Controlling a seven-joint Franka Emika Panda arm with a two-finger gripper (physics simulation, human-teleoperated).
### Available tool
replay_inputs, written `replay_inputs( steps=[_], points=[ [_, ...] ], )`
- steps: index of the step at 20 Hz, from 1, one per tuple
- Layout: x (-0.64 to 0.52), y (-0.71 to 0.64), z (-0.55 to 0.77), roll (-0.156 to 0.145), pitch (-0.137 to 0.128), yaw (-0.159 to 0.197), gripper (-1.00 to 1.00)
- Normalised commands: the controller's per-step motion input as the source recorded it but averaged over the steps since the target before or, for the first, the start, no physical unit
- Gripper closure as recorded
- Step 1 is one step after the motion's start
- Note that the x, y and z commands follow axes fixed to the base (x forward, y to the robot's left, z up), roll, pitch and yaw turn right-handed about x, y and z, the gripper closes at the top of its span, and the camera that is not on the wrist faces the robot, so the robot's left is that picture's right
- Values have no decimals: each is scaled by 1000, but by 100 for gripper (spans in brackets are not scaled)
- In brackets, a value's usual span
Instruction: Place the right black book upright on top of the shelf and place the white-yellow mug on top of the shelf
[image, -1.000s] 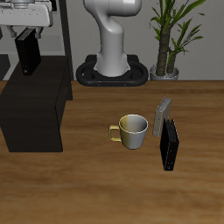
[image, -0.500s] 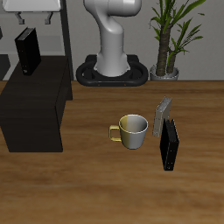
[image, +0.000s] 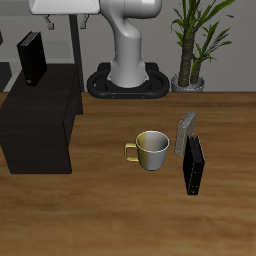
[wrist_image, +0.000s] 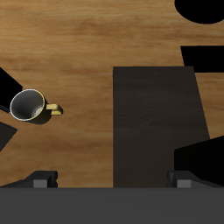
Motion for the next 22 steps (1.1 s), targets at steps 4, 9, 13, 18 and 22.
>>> replay_inputs(
  steps=[4,9,13,18,22],
  points=[
    [610,770,-103,26,49,22,-100],
    [556,618,-242,7,58,-22,-100],
    [565,626,-394,-39,42,-44,-100],
    [371,544,-430,-12,37,-37,-100],
    [162,625,-329,81,18,-57,-100]
  ],
)
